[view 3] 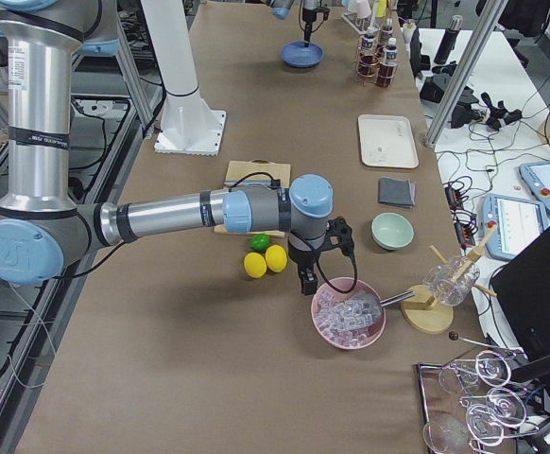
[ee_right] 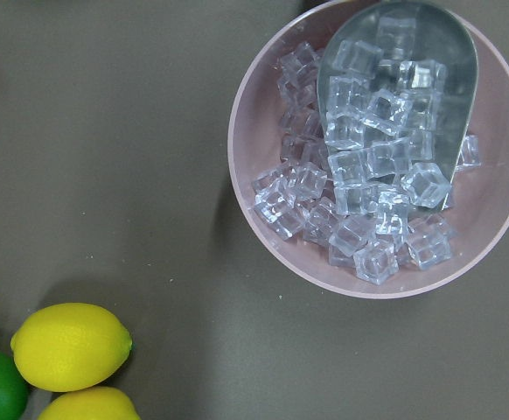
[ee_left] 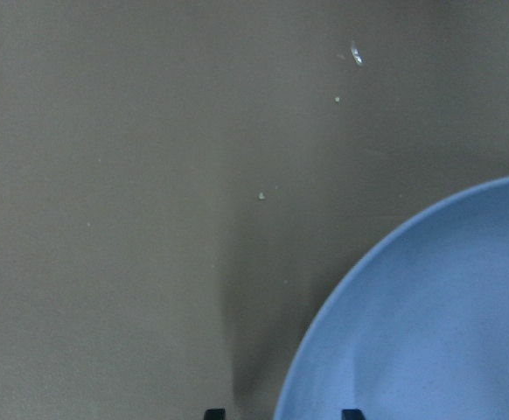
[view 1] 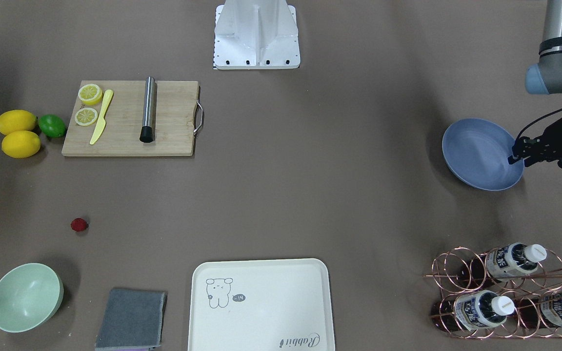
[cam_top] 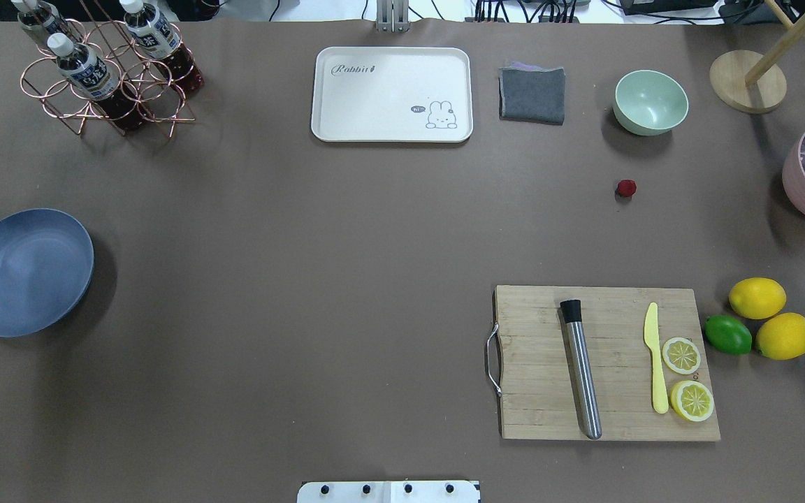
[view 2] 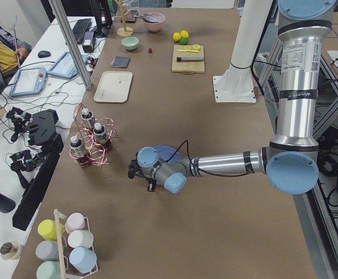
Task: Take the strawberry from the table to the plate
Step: 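Push the blue plate toward the table center with the left gripper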
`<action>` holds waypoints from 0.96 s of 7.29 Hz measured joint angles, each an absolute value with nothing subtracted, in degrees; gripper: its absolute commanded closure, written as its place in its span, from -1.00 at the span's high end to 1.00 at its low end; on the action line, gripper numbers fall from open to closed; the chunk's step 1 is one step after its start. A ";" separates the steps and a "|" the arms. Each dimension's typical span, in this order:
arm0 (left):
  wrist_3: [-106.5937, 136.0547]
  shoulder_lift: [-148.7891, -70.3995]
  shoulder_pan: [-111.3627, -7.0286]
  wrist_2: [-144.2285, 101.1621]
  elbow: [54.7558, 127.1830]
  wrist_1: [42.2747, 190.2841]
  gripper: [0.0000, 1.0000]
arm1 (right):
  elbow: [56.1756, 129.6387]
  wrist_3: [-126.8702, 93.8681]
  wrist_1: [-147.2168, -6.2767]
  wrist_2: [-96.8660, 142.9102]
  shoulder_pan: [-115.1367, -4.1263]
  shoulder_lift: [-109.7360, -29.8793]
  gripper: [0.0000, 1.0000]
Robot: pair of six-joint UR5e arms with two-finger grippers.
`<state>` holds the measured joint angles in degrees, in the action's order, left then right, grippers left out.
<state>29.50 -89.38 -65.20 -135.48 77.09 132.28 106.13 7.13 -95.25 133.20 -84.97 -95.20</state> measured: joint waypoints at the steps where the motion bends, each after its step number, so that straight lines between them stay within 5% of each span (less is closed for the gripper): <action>1: 29.50 -89.41 -65.10 -135.45 77.01 132.28 -0.67 | 106.14 6.82 -95.22 133.48 -84.94 -95.14 1.00; 2: 29.51 -89.44 -65.07 -135.44 76.86 132.28 -1.00 | 106.19 6.68 -95.21 133.77 -84.92 -95.12 1.00; 7: 36.53 -90.33 -65.14 -140.81 81.51 131.90 -1.00 | 106.76 4.90 -95.14 137.30 -84.70 -94.34 1.00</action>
<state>36.53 -90.33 -65.14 -140.81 81.51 131.90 106.76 4.90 -95.14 137.30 -84.70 -94.34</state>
